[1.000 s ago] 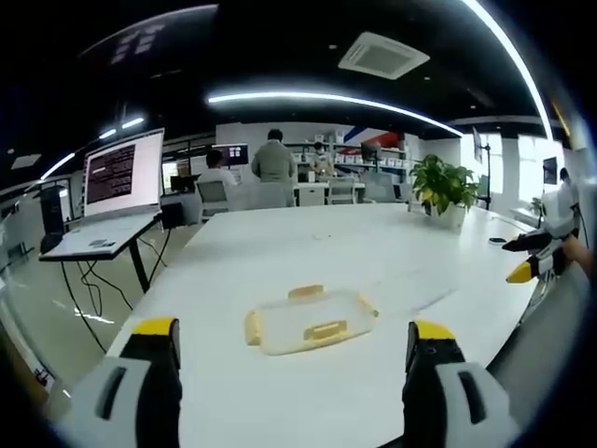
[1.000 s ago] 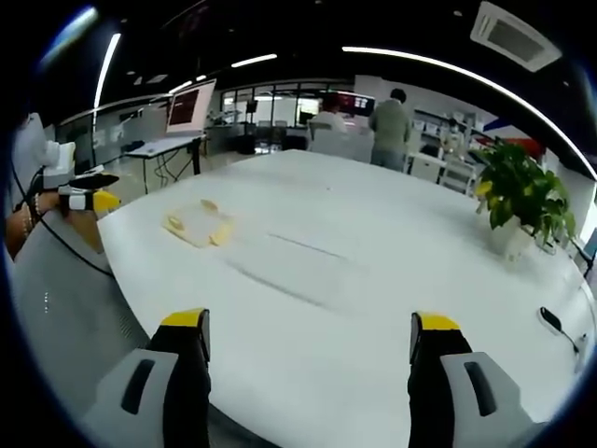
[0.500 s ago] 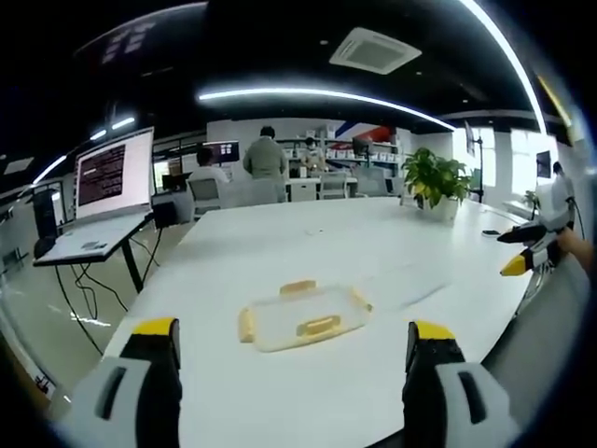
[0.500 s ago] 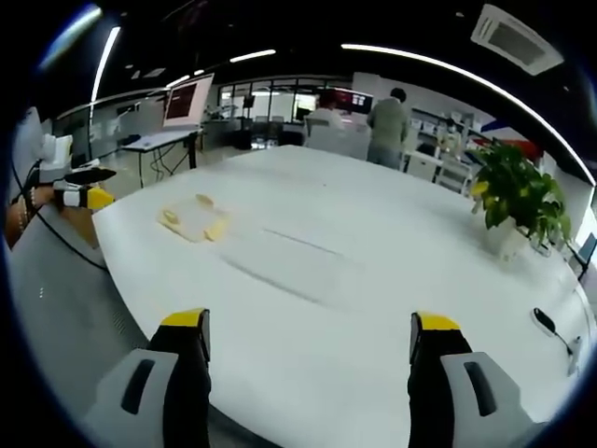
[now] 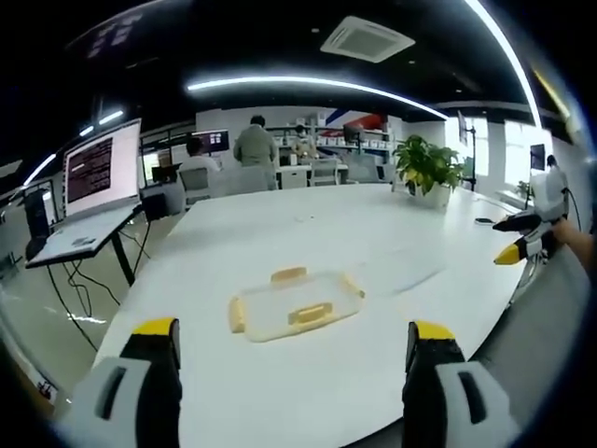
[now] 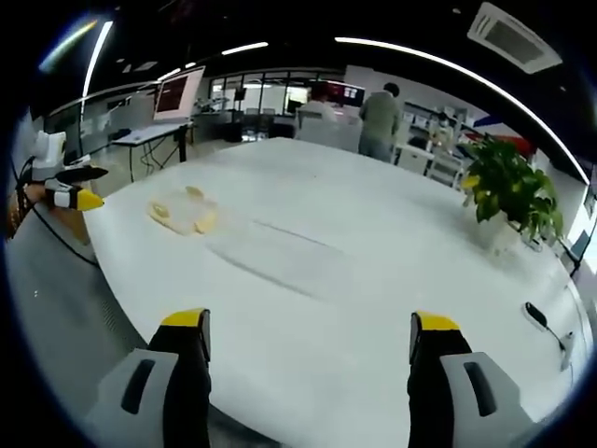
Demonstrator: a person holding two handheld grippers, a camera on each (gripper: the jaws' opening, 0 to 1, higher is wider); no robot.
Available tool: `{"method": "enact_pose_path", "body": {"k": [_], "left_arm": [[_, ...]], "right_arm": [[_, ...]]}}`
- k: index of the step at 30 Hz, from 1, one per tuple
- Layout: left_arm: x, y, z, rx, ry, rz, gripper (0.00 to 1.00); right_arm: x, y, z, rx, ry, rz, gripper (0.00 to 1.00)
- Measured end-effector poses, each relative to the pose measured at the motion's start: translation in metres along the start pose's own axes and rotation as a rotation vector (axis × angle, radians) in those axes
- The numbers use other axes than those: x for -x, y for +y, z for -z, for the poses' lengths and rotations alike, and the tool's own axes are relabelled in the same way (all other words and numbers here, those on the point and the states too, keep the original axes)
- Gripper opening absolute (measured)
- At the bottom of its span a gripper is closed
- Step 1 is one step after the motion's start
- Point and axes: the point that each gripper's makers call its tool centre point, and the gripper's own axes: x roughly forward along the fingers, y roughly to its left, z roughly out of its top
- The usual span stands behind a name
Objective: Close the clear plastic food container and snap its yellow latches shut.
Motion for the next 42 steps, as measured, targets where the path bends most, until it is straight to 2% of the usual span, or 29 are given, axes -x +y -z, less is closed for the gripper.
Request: {"method": "enact_pose_path", "body": {"k": [7, 15, 20, 26, 32, 34, 37, 41, 42], "left_arm": [[-0.003, -0.003, -0.001, 0.002, 0.01, 0.026, 0.99], [-0.007, 0.005, -0.004, -0.034, 0.018, 0.024, 0.99], [-0.013, 0.014, -0.013, -0.081, 0.004, 0.026, 0.99], [-0.023, 0.031, -0.016, -0.187, 0.027, 0.033, 0.99], [-0.035, 0.038, -0.025, -0.298, 0.005, 0.062, 0.99], [-0.04, 0.037, -0.018, -0.323, 0.053, 0.095, 0.99], [-0.048, 0.046, -0.016, -0.365, 0.07, 0.081, 0.99], [-0.057, 0.053, -0.018, -0.407, 0.08, 0.099, 0.99], [-0.059, 0.055, -0.017, -0.422, 0.104, 0.112, 0.99]], "right_arm": [[0.0, 0.001, -0.006, 0.05, -0.006, 0.006, 0.88], [0.0, -0.004, -0.012, 0.074, -0.004, 0.024, 0.87], [-0.001, -0.005, -0.034, 0.1, -0.043, 0.025, 0.86], [-0.015, 0.003, -0.057, 0.161, -0.064, 0.0, 0.85], [-0.03, 0.017, -0.079, 0.209, -0.091, -0.04, 0.84], [-0.036, 0.022, -0.088, 0.227, -0.105, -0.054, 0.84], [-0.046, 0.031, -0.098, 0.252, -0.113, -0.078, 0.83], [-0.059, 0.045, -0.112, 0.311, -0.12, -0.117, 0.82], [-0.064, 0.05, -0.115, 0.331, -0.12, -0.131, 0.81]]}}
